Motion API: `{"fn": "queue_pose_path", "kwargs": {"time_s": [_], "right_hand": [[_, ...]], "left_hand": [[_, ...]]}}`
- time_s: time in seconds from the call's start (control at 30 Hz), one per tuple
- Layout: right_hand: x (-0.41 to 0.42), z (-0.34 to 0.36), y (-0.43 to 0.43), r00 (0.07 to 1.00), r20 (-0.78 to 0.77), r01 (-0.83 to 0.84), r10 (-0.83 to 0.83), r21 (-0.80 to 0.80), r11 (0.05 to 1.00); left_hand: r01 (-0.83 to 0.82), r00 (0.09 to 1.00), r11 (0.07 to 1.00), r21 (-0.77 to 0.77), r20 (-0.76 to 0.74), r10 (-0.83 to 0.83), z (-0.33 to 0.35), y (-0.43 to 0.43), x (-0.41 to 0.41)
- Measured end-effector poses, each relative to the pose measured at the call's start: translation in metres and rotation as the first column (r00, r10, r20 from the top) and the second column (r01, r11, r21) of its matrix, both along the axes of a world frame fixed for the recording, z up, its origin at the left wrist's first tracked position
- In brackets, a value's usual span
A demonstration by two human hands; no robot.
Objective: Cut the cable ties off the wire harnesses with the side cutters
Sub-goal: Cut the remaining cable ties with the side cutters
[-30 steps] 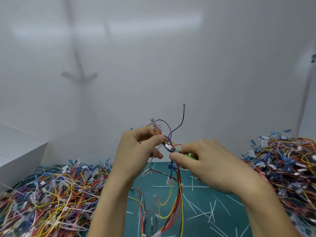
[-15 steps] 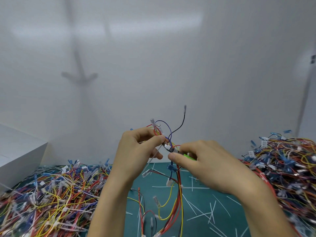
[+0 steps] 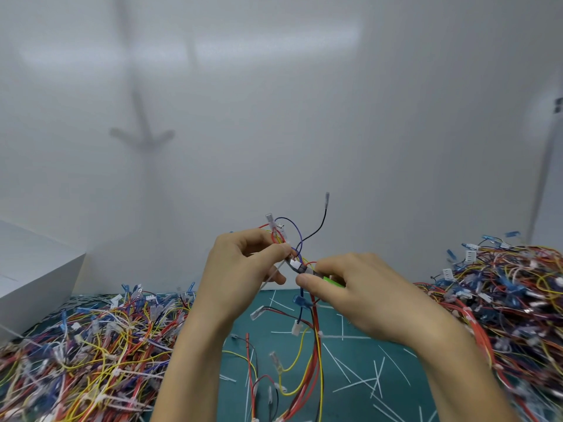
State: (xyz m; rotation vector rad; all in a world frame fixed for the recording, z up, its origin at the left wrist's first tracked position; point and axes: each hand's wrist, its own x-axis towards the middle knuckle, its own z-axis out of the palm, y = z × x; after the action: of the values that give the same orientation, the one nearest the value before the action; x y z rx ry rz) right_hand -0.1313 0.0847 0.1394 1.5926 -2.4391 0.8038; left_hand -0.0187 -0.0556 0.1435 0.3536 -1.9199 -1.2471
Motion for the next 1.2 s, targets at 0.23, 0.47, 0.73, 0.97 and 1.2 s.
{"fn": "queue_pose_path", "kwargs": {"time_s": [0.23, 0.47, 0.73, 0.97, 1.2], "right_hand": [[0.001, -0.002, -0.004, 1.000, -0.014, -0.015, 0.014, -0.027, 1.000], [0.001, -0.003, -0.005, 0.999, -0.032, -0.023, 0.022, -0.039, 0.999], [0.009, -0.004, -0.011, 0.996, -0.089, 0.004, -0.008, -0.046, 0.999], [0.016, -0.003, -0.011, 0.960, -0.258, 0.103, -0.112, -0.047, 0.994], [0.010, 0.009, 0.005, 0.988, -0.092, 0.118, -0.122, -0.049, 0.992]], "left_hand": [[-0.004, 1.000, 1.000, 0.024, -0.010, 0.005, 0.000, -0.002, 0.002], [-0.004, 1.000, 1.000, 0.026, -0.005, 0.005, 0.000, -0.004, 0.003], [-0.004, 1.000, 1.000, 0.027, -0.023, 0.005, -0.001, -0.006, 0.003], [-0.054, 0.998, 0.993, 0.106, -0.020, 0.056, -0.002, -0.007, 0.004], [-0.060, 0.993, 0.962, 0.265, -0.079, 0.084, -0.003, -0.009, 0.001]]}}
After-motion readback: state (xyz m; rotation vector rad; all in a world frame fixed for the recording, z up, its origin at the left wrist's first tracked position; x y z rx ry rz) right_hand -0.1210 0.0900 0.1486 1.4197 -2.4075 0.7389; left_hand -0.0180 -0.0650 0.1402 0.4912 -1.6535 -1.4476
